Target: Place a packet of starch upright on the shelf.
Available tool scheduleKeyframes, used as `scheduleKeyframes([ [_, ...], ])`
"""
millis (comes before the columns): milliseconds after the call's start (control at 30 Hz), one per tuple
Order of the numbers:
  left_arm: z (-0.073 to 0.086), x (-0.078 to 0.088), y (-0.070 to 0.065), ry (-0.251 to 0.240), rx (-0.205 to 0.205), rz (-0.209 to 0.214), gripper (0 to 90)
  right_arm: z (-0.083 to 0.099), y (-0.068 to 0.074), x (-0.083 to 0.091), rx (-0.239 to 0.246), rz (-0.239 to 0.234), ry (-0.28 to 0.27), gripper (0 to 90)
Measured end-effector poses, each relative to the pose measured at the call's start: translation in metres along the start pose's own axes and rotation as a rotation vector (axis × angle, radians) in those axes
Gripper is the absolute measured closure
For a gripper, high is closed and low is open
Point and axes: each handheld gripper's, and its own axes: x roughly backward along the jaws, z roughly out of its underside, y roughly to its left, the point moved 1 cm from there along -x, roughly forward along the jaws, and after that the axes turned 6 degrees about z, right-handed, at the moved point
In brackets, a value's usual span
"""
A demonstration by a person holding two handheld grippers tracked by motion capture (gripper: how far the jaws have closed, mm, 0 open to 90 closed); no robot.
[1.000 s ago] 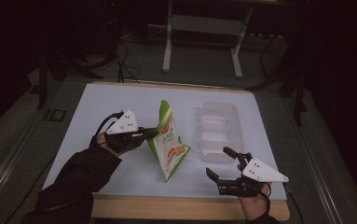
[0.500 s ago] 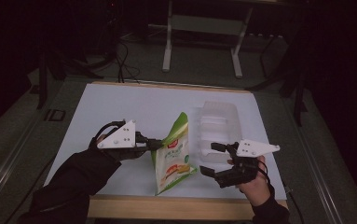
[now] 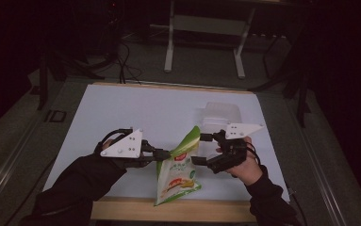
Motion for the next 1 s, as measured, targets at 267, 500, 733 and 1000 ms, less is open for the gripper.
scheduleKeyframes([
  [267, 0.001, -0.003, 0.001, -0.001, 0.007, 0.008, 88.7, -0.003, -0.001, -0.016, 0.091, -0.047, 0.077, 35.8],
  [500, 0.004, 0.004, 0.003, -0.011, 0.022, -0.007, 88.6, -0.005, -0.006, -0.009, 0.071, -0.074, 0.142, 70.8],
  [733, 0.009, 0.012, 0.007, -0.014, 0.050, -0.038, 88.5, -0.014, 0.003, -0.004, 0.081, -0.074, 0.149, 86.2],
  [1000, 0.009, 0.016, 0.006, -0.026, 0.032, -0.054, 87.7, -0.021, 0.011, 0.000, 0.078, -0.068, 0.165, 86.7],
])
